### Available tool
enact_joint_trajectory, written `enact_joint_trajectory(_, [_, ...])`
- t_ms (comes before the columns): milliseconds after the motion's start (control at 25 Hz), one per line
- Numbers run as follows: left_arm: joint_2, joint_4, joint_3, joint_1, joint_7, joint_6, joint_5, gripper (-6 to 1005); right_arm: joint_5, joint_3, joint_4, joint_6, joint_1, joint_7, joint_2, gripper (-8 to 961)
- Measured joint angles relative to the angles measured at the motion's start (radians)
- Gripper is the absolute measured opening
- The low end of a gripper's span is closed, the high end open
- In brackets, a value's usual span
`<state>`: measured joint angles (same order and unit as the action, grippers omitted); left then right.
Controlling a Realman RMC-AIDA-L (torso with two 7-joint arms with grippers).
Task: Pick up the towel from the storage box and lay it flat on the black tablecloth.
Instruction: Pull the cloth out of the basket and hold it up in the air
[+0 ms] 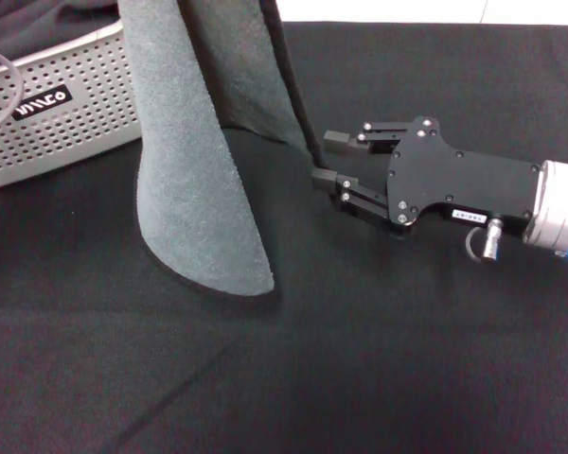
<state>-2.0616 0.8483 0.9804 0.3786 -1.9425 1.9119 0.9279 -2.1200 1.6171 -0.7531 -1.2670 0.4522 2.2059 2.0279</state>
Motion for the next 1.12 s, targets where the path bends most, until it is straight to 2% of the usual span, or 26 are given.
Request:
enact_joint_trajectory(520, [-0.002,-0.01,0.025,0.004,0.001,0.024,0.008,20,-0.01,-0.001,0.0,0.037,0.004,0.0,0.0,284])
enact_joint_trajectory(1120, [-0.001,-0.013,0.024,-0.004,0.006,0.024,0.009,20,-0.005,0.009,0.004,0.051,0.024,0.0,0.0,200])
